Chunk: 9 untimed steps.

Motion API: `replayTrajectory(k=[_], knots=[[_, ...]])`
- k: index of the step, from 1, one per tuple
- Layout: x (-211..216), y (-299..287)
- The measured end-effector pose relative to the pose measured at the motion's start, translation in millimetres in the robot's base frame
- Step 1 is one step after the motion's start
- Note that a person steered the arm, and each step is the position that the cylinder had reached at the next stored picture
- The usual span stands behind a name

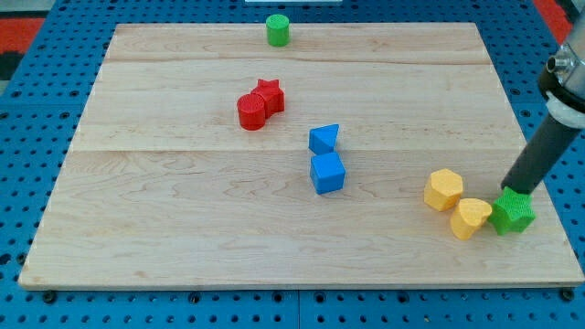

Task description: Slide the green star to the top center

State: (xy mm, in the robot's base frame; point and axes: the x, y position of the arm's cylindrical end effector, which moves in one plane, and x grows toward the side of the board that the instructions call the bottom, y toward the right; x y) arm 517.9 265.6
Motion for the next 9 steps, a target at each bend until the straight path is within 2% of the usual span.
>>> replayTrajectory(k=[1,2,3,5,6,7,8,9], knots=[[5.8,49.9],[44.6,39.6],[42.0,-17.1],[-26.3,-73.7],[-34.5,-74.9],[6.0,-61.1],[-16.6,-78.5],[-60.2,-96.7]])
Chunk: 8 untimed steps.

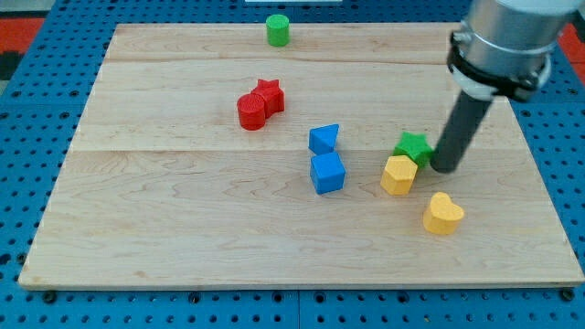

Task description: Slide the green star to the top center

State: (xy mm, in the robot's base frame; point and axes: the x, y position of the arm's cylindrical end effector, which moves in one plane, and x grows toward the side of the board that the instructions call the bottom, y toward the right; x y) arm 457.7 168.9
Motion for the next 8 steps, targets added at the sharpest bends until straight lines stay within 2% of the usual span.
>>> replayTrajectory(k=[1,3,5,6,7,8], knots=[[-41.5,-55.2],[-9.4,-58.8],[-82.8,-122.6],[-46.9,-124.1],[-43.1,-142.9],[-68.5,-151.5]])
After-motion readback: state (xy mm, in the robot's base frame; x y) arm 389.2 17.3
